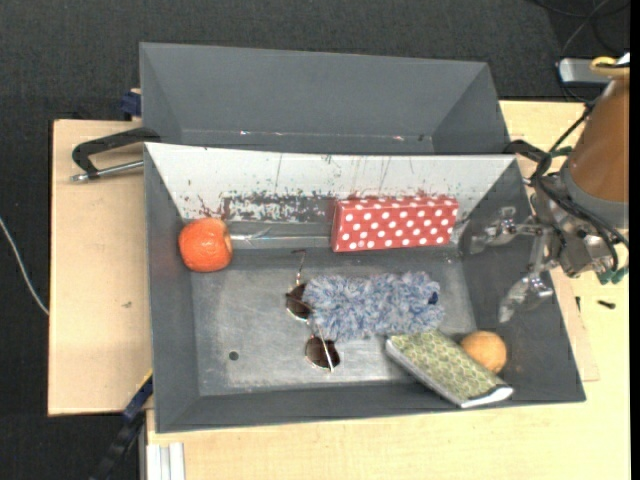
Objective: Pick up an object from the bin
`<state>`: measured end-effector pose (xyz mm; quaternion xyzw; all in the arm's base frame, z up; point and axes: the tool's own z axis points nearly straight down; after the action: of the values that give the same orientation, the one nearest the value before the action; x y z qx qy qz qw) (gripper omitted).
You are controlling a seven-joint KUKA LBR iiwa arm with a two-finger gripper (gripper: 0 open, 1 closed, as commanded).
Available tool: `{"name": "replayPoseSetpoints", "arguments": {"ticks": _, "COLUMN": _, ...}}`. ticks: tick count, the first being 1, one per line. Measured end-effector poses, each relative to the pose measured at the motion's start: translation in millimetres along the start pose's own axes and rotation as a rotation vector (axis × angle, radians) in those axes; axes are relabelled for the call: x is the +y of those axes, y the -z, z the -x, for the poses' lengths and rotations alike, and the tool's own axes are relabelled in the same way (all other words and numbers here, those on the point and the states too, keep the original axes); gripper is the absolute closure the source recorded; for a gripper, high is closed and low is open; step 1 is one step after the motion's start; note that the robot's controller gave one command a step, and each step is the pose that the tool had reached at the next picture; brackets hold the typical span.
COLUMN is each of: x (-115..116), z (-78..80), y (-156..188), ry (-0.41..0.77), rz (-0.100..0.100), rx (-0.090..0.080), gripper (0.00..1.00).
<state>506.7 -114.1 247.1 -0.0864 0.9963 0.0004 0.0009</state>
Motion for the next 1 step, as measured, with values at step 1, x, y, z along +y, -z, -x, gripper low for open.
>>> {"name": "replayPoseSetpoints", "arguments": {"ticks": 1, "x": 11.1, "z": 3.3, "y": -46.0, "ry": 0.076, "rz": 0.003, "rx": 0.005, "gripper": 0.00}}
